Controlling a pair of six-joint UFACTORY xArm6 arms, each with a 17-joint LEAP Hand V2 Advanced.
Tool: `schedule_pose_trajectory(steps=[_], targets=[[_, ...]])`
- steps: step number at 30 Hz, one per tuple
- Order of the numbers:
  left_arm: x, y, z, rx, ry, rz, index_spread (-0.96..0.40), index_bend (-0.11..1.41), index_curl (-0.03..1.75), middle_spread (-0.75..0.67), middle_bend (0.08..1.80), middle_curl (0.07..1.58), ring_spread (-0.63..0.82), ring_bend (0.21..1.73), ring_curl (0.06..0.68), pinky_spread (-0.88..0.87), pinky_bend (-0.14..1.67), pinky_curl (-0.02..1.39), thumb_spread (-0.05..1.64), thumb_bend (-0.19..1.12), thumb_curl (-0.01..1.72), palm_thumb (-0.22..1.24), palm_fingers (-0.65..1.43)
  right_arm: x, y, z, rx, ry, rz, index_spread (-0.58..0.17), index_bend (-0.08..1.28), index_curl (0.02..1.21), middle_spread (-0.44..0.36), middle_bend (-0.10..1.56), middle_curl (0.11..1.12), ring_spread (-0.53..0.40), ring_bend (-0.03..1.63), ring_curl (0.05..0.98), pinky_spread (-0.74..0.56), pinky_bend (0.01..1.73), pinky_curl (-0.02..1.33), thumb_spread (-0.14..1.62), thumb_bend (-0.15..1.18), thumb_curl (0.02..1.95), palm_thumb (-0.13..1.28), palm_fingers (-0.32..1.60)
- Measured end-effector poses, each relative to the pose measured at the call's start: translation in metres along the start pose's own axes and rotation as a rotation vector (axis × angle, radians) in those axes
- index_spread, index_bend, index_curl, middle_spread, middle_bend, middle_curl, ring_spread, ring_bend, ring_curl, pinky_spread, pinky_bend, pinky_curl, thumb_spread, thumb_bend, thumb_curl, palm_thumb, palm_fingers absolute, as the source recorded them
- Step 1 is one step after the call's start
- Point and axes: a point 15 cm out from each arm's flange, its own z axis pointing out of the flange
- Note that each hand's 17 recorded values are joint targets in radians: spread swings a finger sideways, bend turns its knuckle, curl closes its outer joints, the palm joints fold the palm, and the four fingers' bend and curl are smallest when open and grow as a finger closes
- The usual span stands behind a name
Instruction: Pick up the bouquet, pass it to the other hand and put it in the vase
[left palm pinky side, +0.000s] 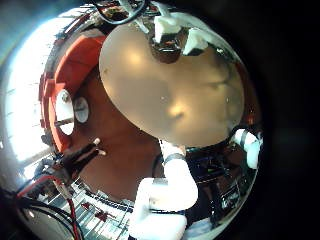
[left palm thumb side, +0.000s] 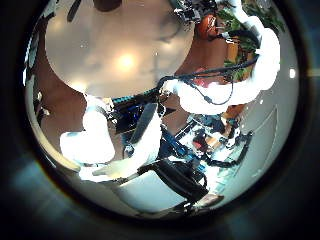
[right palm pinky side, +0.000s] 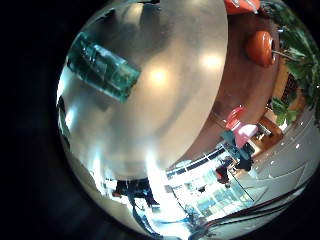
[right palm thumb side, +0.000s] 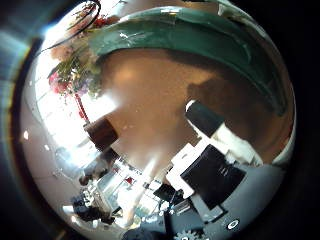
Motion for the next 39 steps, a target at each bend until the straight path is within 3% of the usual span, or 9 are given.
schedule_pose_trajectory(steps=[4,7,9,13,18,23,30,39], targets=[[0.0,0.0,0.0,-0.002,-0.001,0.0,-0.06,0.19,0.4,0.23,0.18,0.33,0.39,0.61,0.171,0.38,0.27,0.37,1.18,-0.02,0.29,0.24,0.25,0.001,0.0,0.008,-0.022,0.007,-0.001,-0.29,0.2,0.4,-0.168,0.54,0.55,-0.215,0.87,0.356,0.0,0.5,0.18,1.01,-0.02,0.46,0.71,0.63],[-0.001,-0.002,0.0,-0.008,-0.001,0.0,-0.06,0.19,0.4,0.24,0.18,0.32,0.39,0.61,0.17,0.38,0.27,0.37,1.18,-0.02,0.29,0.24,0.25,-0.001,-0.001,0.01,-0.026,0.009,-0.004,-0.339,0.2,0.41,-0.213,0.57,0.57,-0.252,0.95,0.387,-0.15,0.64,0.2,0.99,-0.02,0.47,0.74,0.85],[0.0,-0.002,0.0,-0.013,-0.001,0.002,-0.07,0.19,0.4,0.24,0.18,0.32,0.39,0.61,0.169,0.38,0.27,0.37,1.18,-0.02,0.29,0.24,0.25,-0.001,-0.004,0.005,-0.016,0.009,-0.005,-0.387,0.22,0.43,-0.244,0.6,0.59,-0.265,0.99,0.4,-0.3,0.81,0.24,0.99,-0.02,0.48,0.75,1.17],[0.001,0.005,-0.001,-0.027,-0.001,0.009,-0.07,0.19,0.4,0.24,0.18,0.32,0.39,0.6,0.17,0.39,0.27,0.37,1.18,-0.02,0.29,0.24,0.25,0.0,-0.001,0.009,-0.046,0.009,-0.005,-0.432,0.48,0.57,-0.255,0.77,0.67,-0.26,1.04,0.458,-0.42,0.94,0.32,0.97,-0.02,0.49,0.78,1.4],[0.001,0.006,-0.006,-0.019,-0.002,0.008,-0.07,0.19,0.4,0.24,0.18,0.32,0.39,0.6,0.172,0.39,0.26,0.37,1.18,-0.02,0.29,0.23,0.24,-0.003,-0.003,-0.006,-0.02,0.007,-0.009,-0.429,0.78,0.74,-0.259,0.97,0.78,-0.247,1.2,0.535,-0.36,1.19,0.44,0.93,0.01,0.53,0.92,1.32],[0.0,0.006,-0.006,-0.017,-0.002,0.005,-0.07,0.19,0.4,0.24,0.18,0.32,0.39,0.6,0.173,0.39,0.26,0.36,1.18,-0.02,0.29,0.23,0.24,-0.01,0.008,-0.057,0.103,0.002,-0.021,-0.387,0.97,0.86,-0.237,1.14,0.86,-0.237,1.31,0.607,-0.28,1.35,0.53,0.91,0.07,0.61,1.08,1.21],[0.0,-0.003,-0.006,-0.01,0.004,0.008,-0.07,0.19,0.4,0.24,0.18,0.32,0.4,0.6,0.174,0.39,0.26,0.36,1.18,-0.02,0.29,0.23,0.25,-0.013,0.053,-0.129,0.282,0.0,-0.058,-0.333,1.07,0.93,-0.199,1.26,0.9,-0.221,1.4,0.67,-0.22,1.41,0.6,0.91,0.09,0.71,1.15,1.13],[-0.001,-0.019,-0.016,0.047,0.019,-0.003,-0.07,0.19,0.4,0.23,0.19,0.32,0.38,0.6,0.173,0.38,0.26,0.36,1.18,-0.02,0.29,0.23,0.28,-0.014,0.141,-0.222,0.53,-0.004,-0.181,-0.291,1.11,0.96,-0.169,1.31,0.9,-0.207,1.43,0.703,-0.19,1.41,0.67,0.9,0.08,0.81,1.16,1.11]])
